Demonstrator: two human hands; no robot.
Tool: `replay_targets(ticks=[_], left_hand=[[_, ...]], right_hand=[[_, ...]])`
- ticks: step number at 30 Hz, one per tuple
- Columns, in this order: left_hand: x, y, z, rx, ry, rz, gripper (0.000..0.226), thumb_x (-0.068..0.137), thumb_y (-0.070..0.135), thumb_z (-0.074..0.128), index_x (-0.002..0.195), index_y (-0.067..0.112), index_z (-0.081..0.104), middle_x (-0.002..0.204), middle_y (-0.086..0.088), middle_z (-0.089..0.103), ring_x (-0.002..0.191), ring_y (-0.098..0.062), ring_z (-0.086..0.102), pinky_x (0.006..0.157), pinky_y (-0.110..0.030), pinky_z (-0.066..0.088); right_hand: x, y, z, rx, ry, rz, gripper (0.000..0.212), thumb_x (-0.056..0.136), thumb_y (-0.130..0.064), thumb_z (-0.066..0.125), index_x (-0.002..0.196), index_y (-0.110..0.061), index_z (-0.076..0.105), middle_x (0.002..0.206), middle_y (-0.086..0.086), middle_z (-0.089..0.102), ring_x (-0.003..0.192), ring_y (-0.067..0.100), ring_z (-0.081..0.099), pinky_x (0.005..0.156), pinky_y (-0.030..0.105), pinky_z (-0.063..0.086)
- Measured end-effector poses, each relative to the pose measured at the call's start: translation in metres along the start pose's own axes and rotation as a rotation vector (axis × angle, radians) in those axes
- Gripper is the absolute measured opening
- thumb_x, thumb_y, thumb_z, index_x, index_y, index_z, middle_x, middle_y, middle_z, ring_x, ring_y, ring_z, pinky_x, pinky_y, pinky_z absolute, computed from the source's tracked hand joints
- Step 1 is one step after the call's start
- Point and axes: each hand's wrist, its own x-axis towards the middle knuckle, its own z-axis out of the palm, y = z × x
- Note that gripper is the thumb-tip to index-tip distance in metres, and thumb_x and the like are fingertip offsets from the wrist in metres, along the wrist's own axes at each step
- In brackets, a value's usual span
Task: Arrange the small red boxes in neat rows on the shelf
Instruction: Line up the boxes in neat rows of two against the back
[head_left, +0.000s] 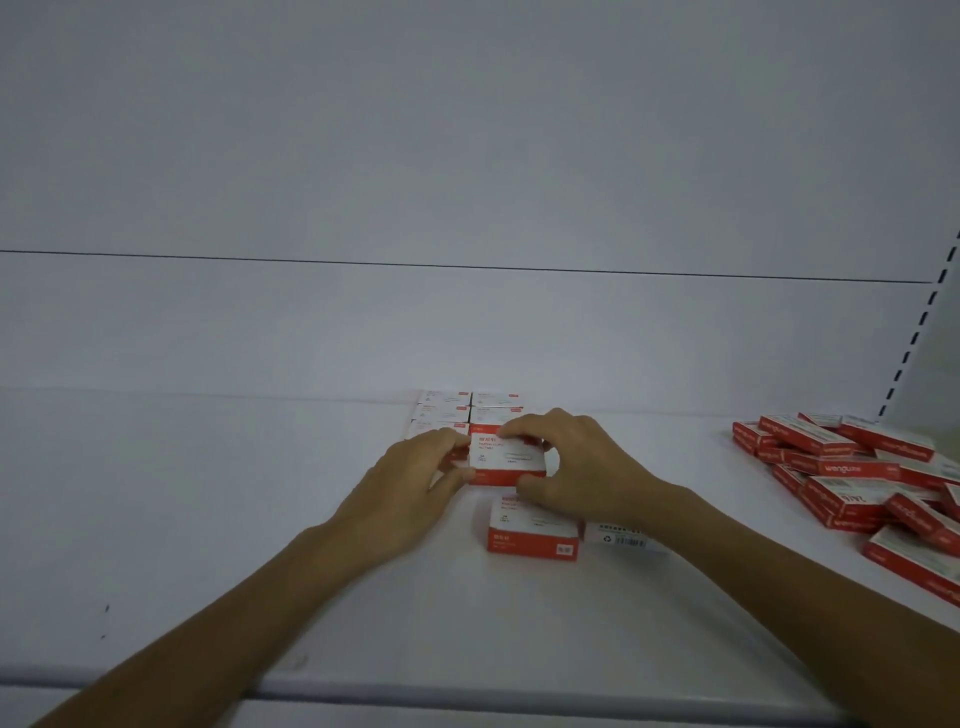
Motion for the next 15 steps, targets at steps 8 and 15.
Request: replay_targets(ticks=[8,15], left_hand=[[-0.012,-0.013,0.005,0.259,-0.109,0.04,0.033,0.093,0.038,0.043,0.122,0.025,0.051,0.127,0.01,0.048,0.12,-0.008,0.041,0.098,-0.022,0.031],[-0.013,-0.016,0.008,0.244,-0.095,0.049,0.034,0.094,0.036,0.042,0.125,0.025,0.048,0.131,0.01,0.046,0.122,-0.007,0.039,0.1,-0.02,0.029]], right_hand=[[0.007,0.011,-0.007,0.003,-0.074,0.118,0.041,0.079,-0.027,0.069,0.119,-0.027,0.059,0.127,-0.002,0.052,0.102,0.005,0.047,0.083,0.016,0.042],[0.024,0.008,0.003,-0.09,-0.044,0.111,0.039,0.083,-0.025,0.066,0.12,-0.018,0.057,0.125,0.002,0.054,0.109,0.014,0.051,0.091,0.022,0.044]])
